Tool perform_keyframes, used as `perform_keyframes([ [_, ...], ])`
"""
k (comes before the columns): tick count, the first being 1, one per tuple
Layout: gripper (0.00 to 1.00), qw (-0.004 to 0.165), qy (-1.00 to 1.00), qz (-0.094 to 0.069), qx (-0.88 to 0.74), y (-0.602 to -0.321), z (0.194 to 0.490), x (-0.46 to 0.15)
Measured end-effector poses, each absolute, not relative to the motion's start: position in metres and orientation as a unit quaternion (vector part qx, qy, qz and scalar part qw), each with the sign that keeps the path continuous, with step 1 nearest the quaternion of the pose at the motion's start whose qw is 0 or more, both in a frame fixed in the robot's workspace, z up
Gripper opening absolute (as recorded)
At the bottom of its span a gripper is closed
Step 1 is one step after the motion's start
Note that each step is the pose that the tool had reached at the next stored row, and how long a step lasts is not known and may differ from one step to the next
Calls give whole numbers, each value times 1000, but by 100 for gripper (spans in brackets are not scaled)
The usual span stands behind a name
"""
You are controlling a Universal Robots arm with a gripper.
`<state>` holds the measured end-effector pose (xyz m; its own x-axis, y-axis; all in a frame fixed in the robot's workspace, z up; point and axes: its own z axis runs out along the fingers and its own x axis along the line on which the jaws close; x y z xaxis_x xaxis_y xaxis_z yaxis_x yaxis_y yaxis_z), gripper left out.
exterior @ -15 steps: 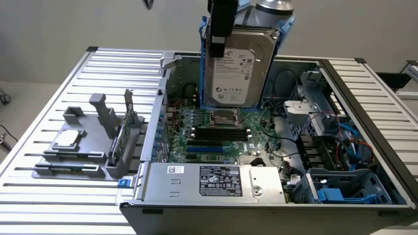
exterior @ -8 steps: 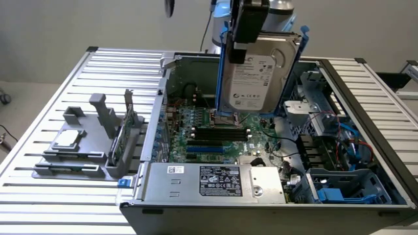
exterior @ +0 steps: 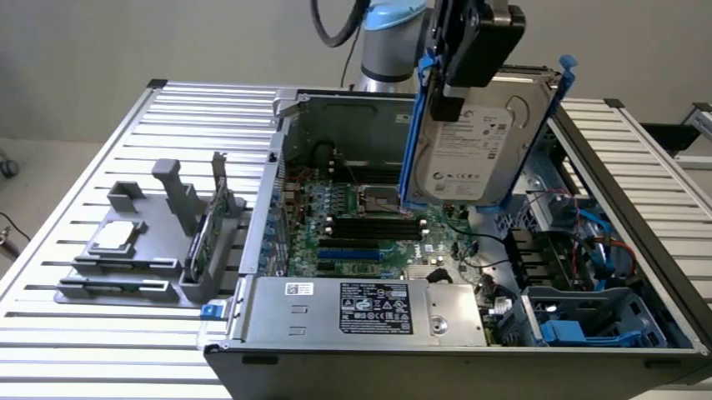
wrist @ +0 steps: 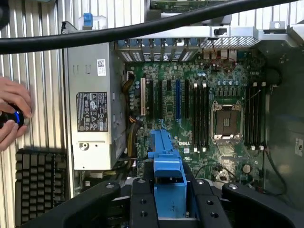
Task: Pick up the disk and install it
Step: 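Pick up the disk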
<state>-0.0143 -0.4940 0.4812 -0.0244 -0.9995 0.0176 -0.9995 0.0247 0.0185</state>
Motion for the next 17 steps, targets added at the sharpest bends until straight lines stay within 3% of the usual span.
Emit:
perform_keyframes([
  [17,33,13,-716,0,698,-536,481,41],
])
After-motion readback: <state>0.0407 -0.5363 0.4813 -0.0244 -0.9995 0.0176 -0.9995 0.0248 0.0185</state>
